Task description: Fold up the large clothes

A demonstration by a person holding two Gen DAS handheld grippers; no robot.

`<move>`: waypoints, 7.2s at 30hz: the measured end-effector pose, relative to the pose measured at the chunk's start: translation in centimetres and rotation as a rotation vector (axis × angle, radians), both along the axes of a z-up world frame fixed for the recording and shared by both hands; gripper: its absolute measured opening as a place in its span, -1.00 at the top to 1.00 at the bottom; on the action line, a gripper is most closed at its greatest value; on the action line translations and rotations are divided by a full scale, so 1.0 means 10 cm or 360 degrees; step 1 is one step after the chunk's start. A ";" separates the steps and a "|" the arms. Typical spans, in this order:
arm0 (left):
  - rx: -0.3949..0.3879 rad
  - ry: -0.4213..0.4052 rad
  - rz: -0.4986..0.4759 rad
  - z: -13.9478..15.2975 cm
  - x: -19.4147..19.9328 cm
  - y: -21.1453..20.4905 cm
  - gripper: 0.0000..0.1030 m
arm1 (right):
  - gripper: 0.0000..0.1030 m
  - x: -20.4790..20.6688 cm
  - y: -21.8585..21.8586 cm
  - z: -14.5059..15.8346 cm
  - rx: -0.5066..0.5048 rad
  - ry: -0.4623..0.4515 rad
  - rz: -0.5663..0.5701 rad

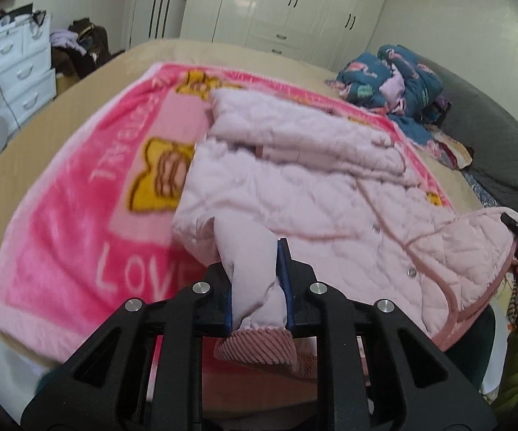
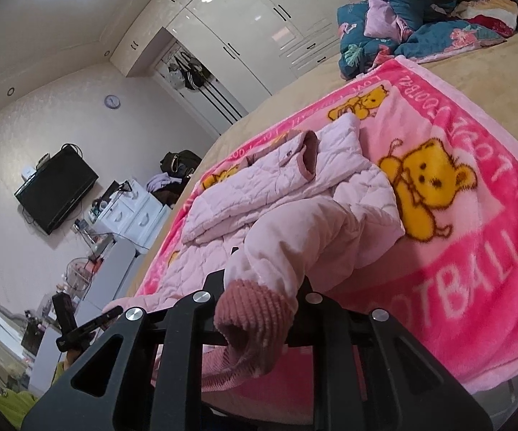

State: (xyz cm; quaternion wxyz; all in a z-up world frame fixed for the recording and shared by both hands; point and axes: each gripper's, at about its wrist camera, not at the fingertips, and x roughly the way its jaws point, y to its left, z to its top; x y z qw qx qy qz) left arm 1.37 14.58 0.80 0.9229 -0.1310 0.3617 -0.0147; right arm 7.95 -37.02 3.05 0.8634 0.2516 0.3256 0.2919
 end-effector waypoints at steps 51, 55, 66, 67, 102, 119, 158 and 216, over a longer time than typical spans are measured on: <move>0.0029 -0.0322 0.0116 1.07 1.47 0.19 0.77 | 0.71 1.34 0.15 0.85 0.0054 -0.0089 -0.0185; 0.0047 -0.0314 0.0134 1.06 1.63 0.23 0.77 | 0.71 1.51 0.20 0.88 0.0037 -0.0080 -0.0189; 0.0141 -0.0253 0.0189 0.92 2.10 0.31 0.76 | 0.70 2.09 0.30 0.70 0.0033 -0.0011 -0.0231; 0.0154 -0.0245 0.0191 0.90 2.15 0.31 0.76 | 0.70 2.13 0.30 0.69 0.0034 0.0000 -0.0232; 0.0142 -0.0095 0.0260 0.32 2.90 0.42 0.42 | -0.75 2.73 0.44 0.00 -0.0264 0.0066 -0.0299; 0.0389 -0.0294 0.0222 0.67 2.54 0.19 -0.81 | -0.84 2.58 0.80 -0.33 -0.0757 0.0088 -0.0244; 0.0355 0.0071 0.0298 -0.24 3.48 0.40 0.78 | 0.67 3.53 0.97 -0.37 -0.0861 0.0012 -0.0396; 0.0317 -0.0075 0.0237 0.42 2.49 0.08 -0.82 | -0.92 2.09 1.06 0.30 -0.0836 -0.0172 -0.0313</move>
